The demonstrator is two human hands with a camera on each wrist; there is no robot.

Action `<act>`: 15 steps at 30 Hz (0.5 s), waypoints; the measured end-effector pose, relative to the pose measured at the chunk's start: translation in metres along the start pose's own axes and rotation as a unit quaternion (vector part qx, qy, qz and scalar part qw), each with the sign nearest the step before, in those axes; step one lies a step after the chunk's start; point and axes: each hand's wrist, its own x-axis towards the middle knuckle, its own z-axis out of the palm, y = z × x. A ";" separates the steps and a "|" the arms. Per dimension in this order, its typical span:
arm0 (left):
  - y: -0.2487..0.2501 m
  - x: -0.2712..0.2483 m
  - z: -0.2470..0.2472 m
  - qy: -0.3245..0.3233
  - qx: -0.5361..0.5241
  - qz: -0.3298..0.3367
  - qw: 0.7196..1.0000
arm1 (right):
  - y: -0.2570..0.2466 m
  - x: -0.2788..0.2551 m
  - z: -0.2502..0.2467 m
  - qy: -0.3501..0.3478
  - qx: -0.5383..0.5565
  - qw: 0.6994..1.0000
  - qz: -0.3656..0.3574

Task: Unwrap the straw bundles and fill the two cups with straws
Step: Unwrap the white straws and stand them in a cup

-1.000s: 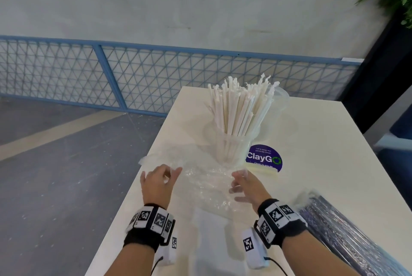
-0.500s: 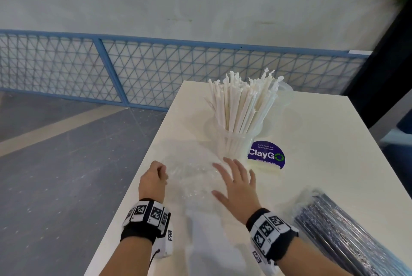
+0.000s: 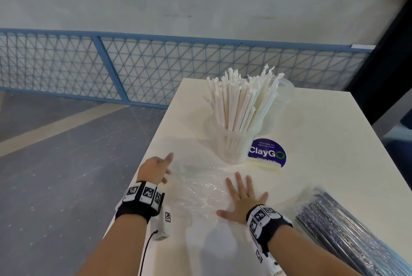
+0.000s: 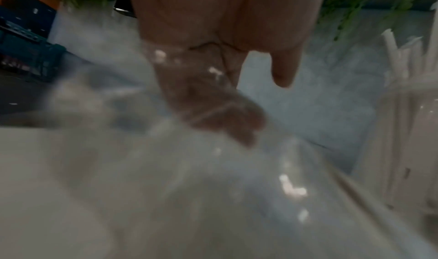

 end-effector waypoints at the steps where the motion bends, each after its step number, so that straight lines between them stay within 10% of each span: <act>1: 0.005 0.003 0.001 0.006 0.018 0.007 1.000 | 0.000 0.000 0.001 0.000 0.002 1.000 -0.001; 6: 0.013 0.005 0.002 0.103 0.090 -0.011 0.990 | -0.002 -0.003 0.003 -0.010 0.011 1.000 0.006; 9: 0.034 -0.015 0.011 0.230 0.175 0.149 0.946 | -0.002 -0.001 0.003 -0.015 0.008 1.000 0.010; 12: 0.045 -0.042 0.044 0.048 0.262 0.301 0.916 | -0.002 -0.002 0.002 -0.019 0.005 1.000 0.011; 15: 0.019 -0.046 0.071 -0.160 0.386 0.122 0.900 | -0.003 -0.002 0.001 -0.017 0.008 1.000 0.009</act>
